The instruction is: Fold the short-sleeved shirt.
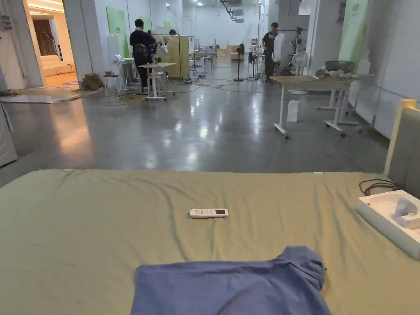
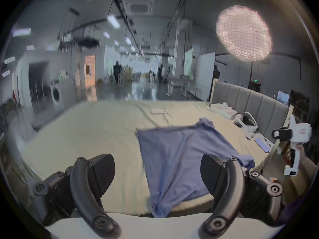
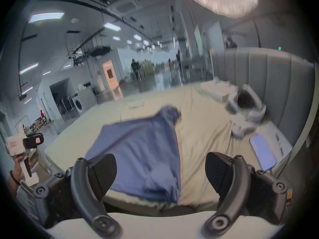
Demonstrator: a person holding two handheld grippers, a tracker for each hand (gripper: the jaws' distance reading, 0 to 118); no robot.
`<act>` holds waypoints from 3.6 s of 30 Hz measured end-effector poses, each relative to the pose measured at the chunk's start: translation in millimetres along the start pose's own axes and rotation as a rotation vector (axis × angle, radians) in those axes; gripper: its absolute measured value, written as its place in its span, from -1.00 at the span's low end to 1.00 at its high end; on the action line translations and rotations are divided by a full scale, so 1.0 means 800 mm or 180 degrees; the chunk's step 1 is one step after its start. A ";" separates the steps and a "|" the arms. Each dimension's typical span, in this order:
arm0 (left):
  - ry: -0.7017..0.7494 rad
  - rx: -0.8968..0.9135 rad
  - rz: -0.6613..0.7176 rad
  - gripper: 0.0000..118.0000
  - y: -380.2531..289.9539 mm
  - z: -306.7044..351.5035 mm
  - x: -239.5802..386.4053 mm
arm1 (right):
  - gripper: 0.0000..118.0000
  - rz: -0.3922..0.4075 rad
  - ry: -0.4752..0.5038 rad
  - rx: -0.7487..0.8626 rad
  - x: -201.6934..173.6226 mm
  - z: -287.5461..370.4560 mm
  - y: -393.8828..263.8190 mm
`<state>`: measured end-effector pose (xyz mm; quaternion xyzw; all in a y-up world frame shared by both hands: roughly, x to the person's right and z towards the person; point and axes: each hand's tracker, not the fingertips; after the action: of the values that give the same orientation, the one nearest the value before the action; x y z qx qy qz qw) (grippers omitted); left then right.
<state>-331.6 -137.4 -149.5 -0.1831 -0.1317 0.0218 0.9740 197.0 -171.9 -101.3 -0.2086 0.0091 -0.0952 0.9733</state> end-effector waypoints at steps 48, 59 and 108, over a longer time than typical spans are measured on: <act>0.0240 -0.0651 0.0006 0.01 -0.050 -0.032 0.008 | -1.00 0.0332 0.0083 0.0548 -0.089 0.021 0.044; -0.0150 -0.1719 -0.0193 0.42 -0.128 -0.136 0.006 | -1.00 0.0193 0.0050 0.0090 -0.075 -0.012 0.012; -0.0521 -0.1884 -0.0085 -0.93 -0.094 -0.156 -0.005 | -0.81 -0.0261 0.0062 -0.1376 0.023 -0.132 -0.041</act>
<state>-302.9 -251.7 -235.4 -0.4547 -0.2127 -0.0157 0.8647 203.4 -247.1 -183.7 -0.4117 0.0302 -0.1326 0.9011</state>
